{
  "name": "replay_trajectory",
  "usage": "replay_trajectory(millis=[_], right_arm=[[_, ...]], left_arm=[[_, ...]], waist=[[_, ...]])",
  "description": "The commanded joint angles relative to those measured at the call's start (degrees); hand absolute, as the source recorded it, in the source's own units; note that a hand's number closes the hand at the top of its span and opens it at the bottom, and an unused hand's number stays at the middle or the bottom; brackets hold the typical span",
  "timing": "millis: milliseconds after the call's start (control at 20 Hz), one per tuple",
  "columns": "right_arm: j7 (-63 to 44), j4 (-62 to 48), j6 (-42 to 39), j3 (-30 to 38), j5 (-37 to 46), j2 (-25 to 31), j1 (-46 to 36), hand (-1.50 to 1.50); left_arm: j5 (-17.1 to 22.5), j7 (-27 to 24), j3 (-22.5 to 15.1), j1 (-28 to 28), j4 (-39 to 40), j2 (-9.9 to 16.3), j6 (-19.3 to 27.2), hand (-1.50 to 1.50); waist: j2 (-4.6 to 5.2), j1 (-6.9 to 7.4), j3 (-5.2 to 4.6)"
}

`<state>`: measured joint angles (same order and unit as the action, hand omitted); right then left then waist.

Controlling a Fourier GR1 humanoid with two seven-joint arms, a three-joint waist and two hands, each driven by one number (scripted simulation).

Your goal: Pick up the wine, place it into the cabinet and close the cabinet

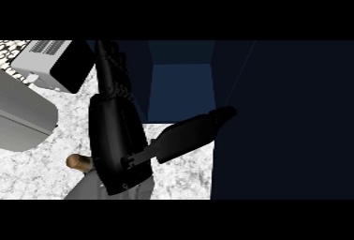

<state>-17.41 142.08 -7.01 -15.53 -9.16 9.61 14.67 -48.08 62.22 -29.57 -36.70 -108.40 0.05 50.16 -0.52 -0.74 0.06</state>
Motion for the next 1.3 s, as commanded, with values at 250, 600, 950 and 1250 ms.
replay_trajectory(millis=[250, 600, 950, 1250], right_arm=[[-6.6, 13.0, 1.3, -0.8, -2.5, 1.4, 3.4, -1.5], [-9.5, 12.8, 3.7, -1.3, -1.2, 0.6, -1.0, -1.5], [-8.5, 15.0, 3.8, -3.5, 1.0, 1.0, 2.5, -1.5], [-7.9, 11.8, 4.1, -2.0, 0.1, 0.9, 1.2, -1.5]], left_arm=[[-10.1, 14.5, -1.3, -3.6, -0.3, 0.0, 2.1, -1.5], [-14.1, 17.3, 2.4, -4.2, -2.9, 0.0, -2.7, -1.5], [-18.9, 18.2, -0.1, 4.0, -10.6, 0.0, -7.2, -1.5], [-22.9, 19.0, 0.3, 8.9, -18.2, -0.1, -13.6, -1.5]], waist=[[-0.17, -0.36, 0.0], [-0.08, 0.46, -0.06], [-0.28, 0.39, -0.04], [-0.07, 0.81, -0.01]])
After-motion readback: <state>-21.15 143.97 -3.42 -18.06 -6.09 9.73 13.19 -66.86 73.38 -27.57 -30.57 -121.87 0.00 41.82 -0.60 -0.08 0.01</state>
